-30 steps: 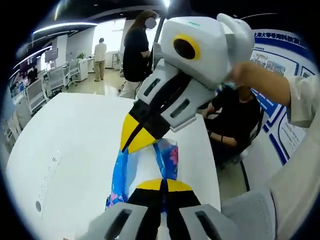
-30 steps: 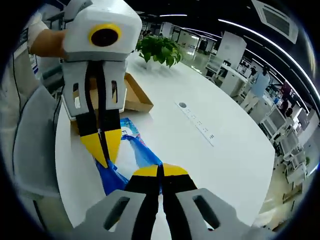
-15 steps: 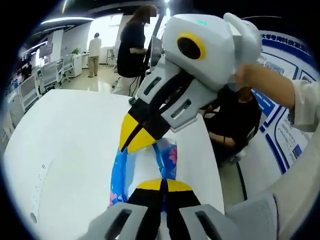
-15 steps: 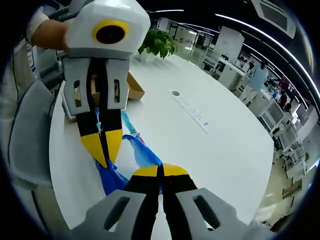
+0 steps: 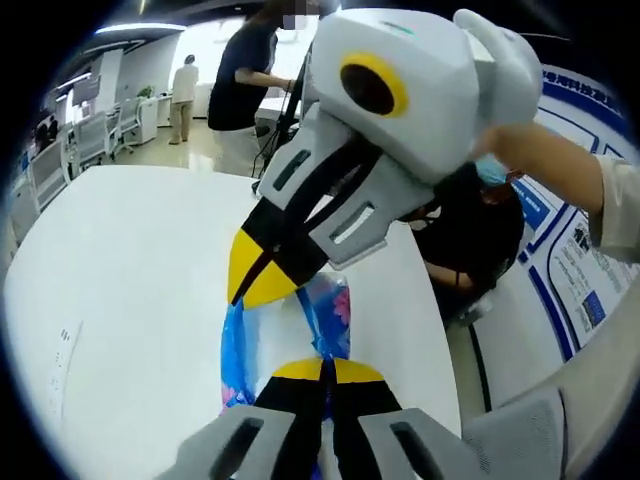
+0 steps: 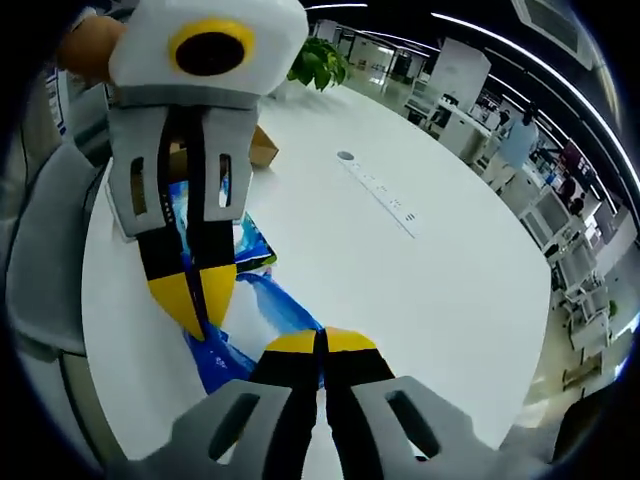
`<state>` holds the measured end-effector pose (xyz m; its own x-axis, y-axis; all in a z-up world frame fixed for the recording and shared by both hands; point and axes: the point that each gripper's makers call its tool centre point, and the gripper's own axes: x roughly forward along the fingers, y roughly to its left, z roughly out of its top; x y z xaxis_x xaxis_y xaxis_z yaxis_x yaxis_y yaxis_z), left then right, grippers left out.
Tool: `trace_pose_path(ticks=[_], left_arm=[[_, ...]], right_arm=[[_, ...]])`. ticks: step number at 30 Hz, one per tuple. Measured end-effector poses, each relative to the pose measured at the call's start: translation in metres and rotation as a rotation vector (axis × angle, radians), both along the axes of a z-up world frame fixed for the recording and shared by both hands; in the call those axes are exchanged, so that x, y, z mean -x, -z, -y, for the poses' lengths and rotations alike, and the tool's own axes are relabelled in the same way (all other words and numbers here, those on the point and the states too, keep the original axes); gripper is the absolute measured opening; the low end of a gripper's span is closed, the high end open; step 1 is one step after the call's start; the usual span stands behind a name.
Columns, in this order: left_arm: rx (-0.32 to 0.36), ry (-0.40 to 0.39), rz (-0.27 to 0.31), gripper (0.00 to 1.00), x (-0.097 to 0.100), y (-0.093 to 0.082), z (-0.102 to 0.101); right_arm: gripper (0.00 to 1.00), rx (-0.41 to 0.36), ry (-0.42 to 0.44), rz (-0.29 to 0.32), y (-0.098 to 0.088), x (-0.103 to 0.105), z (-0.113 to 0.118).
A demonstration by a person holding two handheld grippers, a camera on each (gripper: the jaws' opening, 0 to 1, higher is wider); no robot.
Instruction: Operate the shoe box by opening the lid, removing the specified soft item, and placing it in the target area until the item is outside and the box remains undamaged.
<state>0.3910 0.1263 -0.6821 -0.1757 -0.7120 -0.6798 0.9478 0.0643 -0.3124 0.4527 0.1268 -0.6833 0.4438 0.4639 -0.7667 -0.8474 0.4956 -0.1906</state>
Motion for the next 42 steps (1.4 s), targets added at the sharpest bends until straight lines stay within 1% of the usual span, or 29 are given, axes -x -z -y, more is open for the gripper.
trace_pose_path(ticks=[5,9,15,18,21,23,35,38,40,42], left_arm=[[-0.013,-0.019,-0.037,0.00,-0.001,0.018,0.001],[-0.021,-0.032,-0.054,0.00,-0.002,0.030,0.001],[-0.013,-0.056,-0.090,0.00,-0.003,0.038,0.002],[-0.014,-0.058,-0.096,0.00,-0.002,0.041,0.003],[-0.013,-0.062,-0.092,0.00,-0.003,0.043,0.003],[-0.012,-0.069,-0.100,0.00,-0.003,0.044,0.003],[-0.015,-0.075,-0.096,0.01,-0.002,0.045,0.004],[-0.012,-0.074,-0.088,0.04,0.001,0.042,0.005],[0.001,-0.083,-0.080,0.08,-0.001,0.038,0.006],[0.011,-0.087,-0.071,0.10,-0.002,0.033,0.006]], right_arm=[[0.00,0.023,-0.008,-0.020,0.018,-0.001,-0.001],[0.00,0.043,-0.015,-0.024,0.027,-0.003,0.002],[0.00,0.055,-0.016,-0.036,0.037,-0.008,0.006],[0.00,0.067,-0.019,-0.041,0.042,-0.008,0.008],[0.00,0.077,-0.020,-0.044,0.046,-0.009,0.011],[0.00,0.079,-0.014,-0.045,0.047,-0.009,0.012],[0.00,0.102,0.010,-0.062,0.054,-0.007,0.019],[0.00,0.115,0.008,-0.066,0.054,-0.005,0.018],[0.04,0.114,0.014,-0.060,0.053,-0.007,0.018],[0.08,0.109,0.024,-0.061,0.050,-0.007,0.019]])
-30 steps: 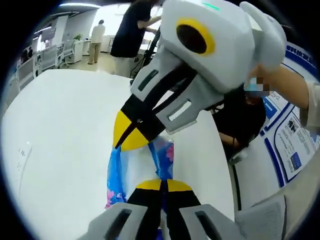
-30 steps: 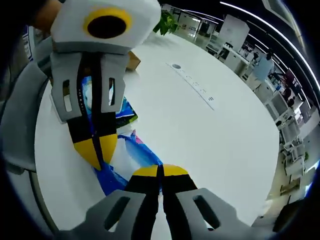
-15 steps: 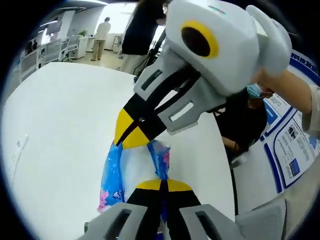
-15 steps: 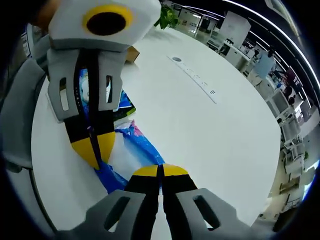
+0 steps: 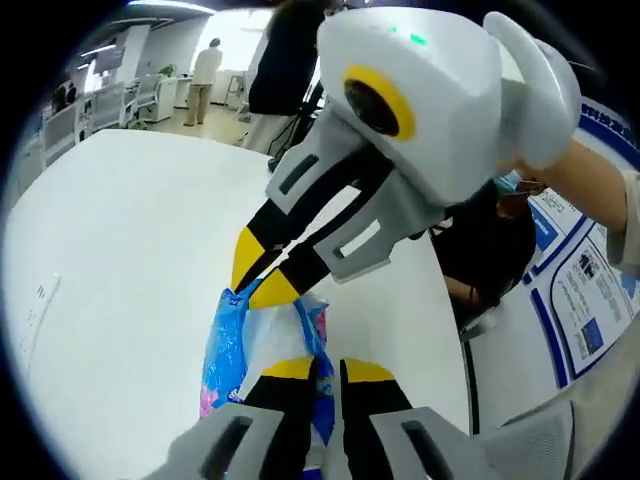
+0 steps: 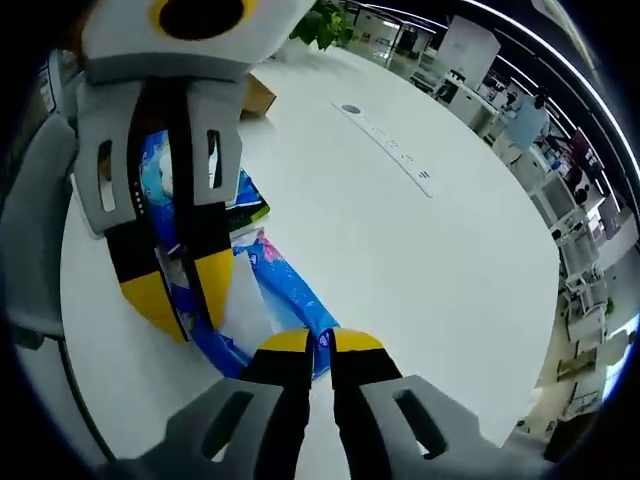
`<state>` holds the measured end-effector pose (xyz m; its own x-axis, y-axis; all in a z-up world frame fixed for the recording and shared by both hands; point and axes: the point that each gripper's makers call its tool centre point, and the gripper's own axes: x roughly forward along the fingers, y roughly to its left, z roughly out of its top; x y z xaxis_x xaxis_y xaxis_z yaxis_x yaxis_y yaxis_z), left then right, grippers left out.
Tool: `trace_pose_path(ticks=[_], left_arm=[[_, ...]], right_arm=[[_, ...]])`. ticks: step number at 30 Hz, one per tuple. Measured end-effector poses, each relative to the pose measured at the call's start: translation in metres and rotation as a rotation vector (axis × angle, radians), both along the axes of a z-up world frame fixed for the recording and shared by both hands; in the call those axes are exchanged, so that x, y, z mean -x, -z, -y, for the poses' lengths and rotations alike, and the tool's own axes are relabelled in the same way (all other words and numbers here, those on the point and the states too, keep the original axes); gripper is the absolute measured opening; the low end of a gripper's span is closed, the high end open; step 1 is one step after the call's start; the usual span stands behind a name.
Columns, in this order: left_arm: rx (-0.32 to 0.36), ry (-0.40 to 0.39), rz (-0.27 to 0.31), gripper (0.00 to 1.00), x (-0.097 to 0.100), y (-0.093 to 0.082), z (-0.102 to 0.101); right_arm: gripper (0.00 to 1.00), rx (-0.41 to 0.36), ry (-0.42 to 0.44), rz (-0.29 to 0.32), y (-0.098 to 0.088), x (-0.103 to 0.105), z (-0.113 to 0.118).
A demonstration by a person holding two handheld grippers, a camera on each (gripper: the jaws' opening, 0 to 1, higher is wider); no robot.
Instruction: Operate the shoe box by opening the lid, removing the specified soft item, and placing it in the target area until the item is outside and the box remains undamaged.
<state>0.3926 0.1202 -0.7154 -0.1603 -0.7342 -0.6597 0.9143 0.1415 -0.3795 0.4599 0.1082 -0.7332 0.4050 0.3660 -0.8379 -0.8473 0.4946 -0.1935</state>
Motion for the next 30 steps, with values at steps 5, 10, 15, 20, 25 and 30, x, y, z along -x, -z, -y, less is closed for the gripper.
trace_pose_path(ticks=[5,10,15,20,25,30], left_arm=[[0.014,-0.005,0.045,0.17,-0.001,-0.012,-0.002],[0.015,0.003,0.078,0.20,0.002,-0.023,-0.009],[0.025,0.002,0.107,0.22,0.006,-0.038,-0.016],[0.024,-0.001,0.129,0.27,0.010,-0.051,-0.026],[0.028,-0.011,0.144,0.29,0.015,-0.063,-0.039],[0.036,-0.035,0.152,0.31,0.020,-0.076,-0.055]], right_arm=[[0.15,-0.021,0.019,0.007,-0.010,0.003,-0.002],[0.20,-0.041,0.036,0.012,-0.022,0.008,-0.006],[0.25,-0.058,0.043,0.030,-0.037,0.012,-0.011],[0.27,-0.072,0.047,0.039,-0.052,0.019,-0.018],[0.29,-0.078,0.045,0.052,-0.066,0.028,-0.023],[0.33,-0.094,0.045,0.060,-0.080,0.037,-0.030]])
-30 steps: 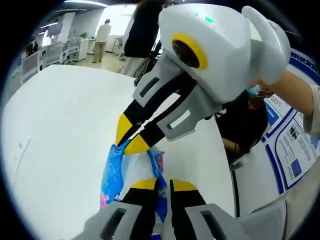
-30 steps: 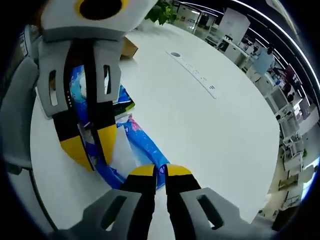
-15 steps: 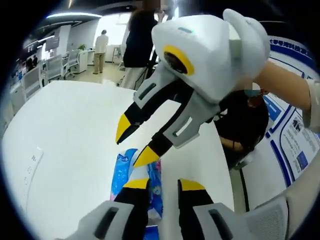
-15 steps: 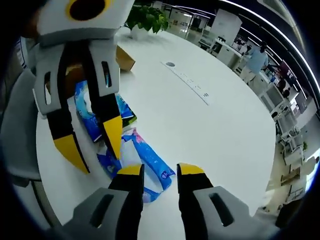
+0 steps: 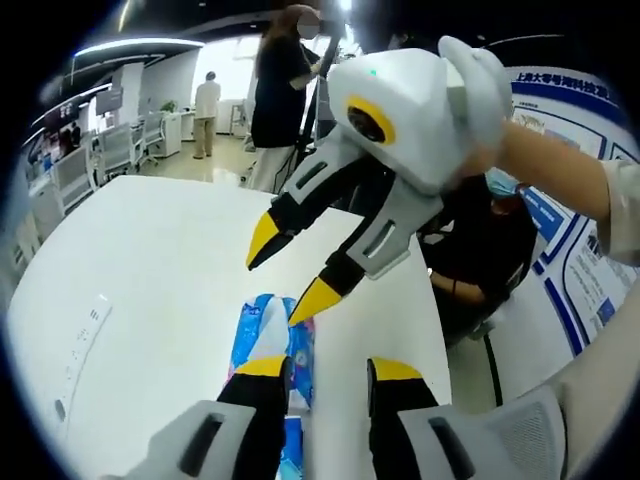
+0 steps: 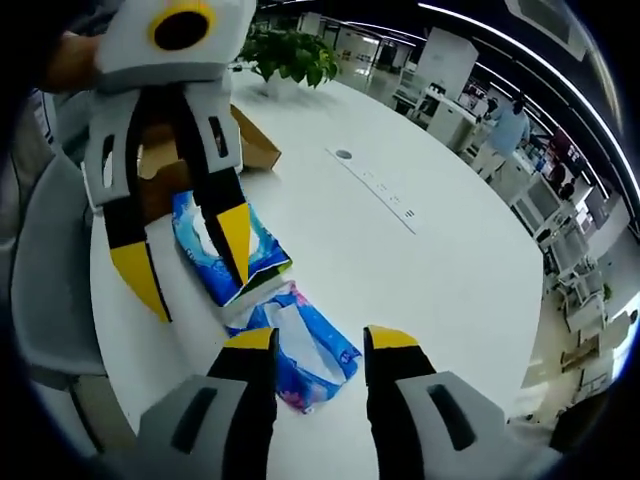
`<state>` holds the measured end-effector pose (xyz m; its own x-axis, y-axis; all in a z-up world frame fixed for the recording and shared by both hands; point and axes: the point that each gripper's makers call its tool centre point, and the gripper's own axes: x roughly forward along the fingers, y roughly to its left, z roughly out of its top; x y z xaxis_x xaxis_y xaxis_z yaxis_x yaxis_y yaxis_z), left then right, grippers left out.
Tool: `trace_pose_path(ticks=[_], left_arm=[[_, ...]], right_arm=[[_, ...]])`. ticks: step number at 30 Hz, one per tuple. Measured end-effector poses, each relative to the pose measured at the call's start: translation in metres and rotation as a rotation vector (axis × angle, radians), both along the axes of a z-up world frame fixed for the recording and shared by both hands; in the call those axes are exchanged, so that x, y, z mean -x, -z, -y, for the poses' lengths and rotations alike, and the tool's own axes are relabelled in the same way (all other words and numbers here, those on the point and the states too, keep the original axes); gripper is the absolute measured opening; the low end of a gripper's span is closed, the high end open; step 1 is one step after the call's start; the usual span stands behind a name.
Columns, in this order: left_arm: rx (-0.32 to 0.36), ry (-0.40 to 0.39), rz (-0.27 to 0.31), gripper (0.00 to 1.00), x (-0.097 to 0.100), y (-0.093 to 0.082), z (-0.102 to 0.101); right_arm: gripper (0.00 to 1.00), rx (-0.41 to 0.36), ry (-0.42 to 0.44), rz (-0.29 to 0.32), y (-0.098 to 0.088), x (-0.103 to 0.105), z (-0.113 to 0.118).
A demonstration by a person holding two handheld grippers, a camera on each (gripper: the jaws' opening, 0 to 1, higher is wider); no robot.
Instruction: Operate the shoe box by opening the lid, removing the specified soft item, and placing it in the target area until the item is outside and the box remains undamaged.
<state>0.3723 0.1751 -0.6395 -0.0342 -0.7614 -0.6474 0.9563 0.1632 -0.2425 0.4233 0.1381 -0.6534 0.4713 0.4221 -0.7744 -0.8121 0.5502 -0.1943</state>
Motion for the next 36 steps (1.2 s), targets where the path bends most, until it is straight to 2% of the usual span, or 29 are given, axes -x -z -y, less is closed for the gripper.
trace_pose_path(ticks=[13,25,36], left_arm=[[0.008,-0.071,0.020,0.39,0.006,-0.018,-0.050],[0.001,-0.152,0.055,0.47,0.007,-0.035,-0.113],[0.041,-0.281,0.075,0.52,0.007,-0.054,-0.171]], right_arm=[[0.41,-0.012,-0.037,0.011,-0.024,0.018,-0.026],[0.49,-0.029,-0.092,0.009,-0.041,0.035,-0.065],[0.53,-0.037,-0.172,0.005,-0.051,0.051,-0.101]])
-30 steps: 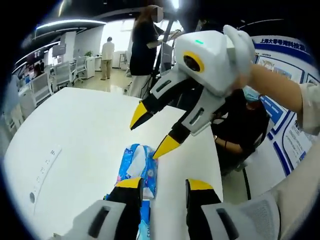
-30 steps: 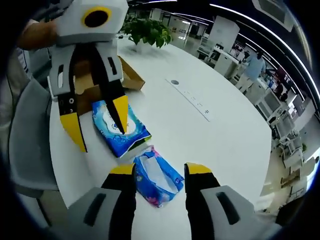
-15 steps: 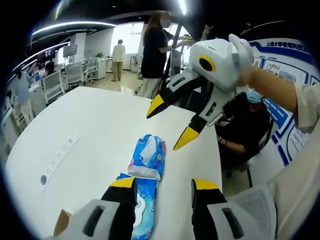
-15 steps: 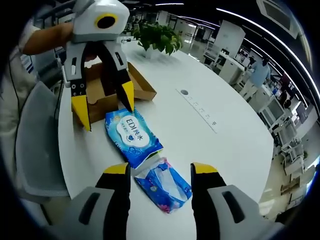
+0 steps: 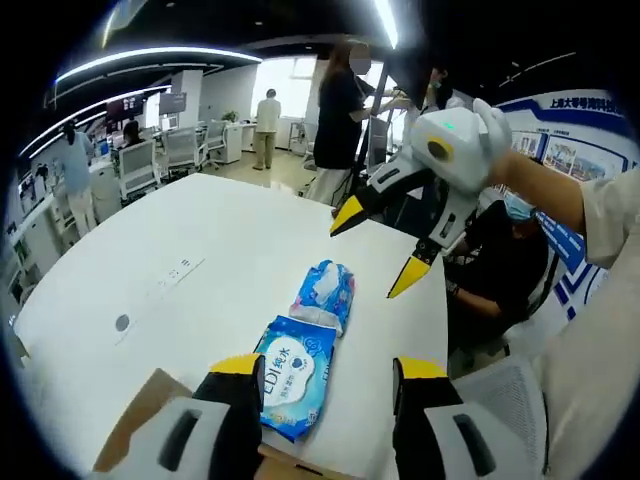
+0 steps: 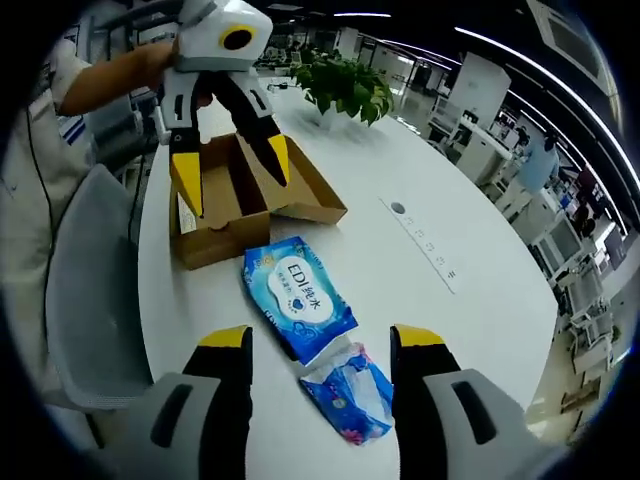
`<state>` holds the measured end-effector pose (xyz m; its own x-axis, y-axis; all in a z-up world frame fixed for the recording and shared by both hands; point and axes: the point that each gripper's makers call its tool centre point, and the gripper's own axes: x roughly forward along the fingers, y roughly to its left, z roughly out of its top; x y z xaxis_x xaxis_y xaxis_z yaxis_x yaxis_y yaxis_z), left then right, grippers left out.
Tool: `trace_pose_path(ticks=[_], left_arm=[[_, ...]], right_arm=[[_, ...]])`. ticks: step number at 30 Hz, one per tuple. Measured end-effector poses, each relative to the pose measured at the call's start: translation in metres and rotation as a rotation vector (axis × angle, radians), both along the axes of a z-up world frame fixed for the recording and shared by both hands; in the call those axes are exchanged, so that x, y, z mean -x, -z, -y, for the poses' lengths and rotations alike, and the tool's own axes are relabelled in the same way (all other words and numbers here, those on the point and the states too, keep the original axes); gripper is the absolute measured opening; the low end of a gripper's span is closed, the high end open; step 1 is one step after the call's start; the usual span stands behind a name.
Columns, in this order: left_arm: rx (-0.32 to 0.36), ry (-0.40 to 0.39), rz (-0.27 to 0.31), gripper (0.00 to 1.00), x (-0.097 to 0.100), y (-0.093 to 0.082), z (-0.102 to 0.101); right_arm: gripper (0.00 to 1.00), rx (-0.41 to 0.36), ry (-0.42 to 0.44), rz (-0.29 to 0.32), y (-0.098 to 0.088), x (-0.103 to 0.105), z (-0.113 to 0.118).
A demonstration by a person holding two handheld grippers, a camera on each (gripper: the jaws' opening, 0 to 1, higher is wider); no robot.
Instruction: Operate the shoe box by opening the lid, removing the specified soft item, and placing it in the target area until the item is outside and the box remains undamaged.
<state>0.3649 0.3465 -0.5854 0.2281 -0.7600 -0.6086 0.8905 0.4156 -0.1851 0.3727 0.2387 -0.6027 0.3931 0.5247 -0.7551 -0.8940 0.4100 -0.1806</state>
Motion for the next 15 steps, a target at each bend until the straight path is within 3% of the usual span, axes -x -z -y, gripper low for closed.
trace_pose_path(ticks=[15], left_arm=[[0.034,-0.111,0.009,0.57,0.012,-0.012,-0.066]], right_arm=[[0.58,-0.041,-0.074,-0.008,-0.004,0.011,-0.046]])
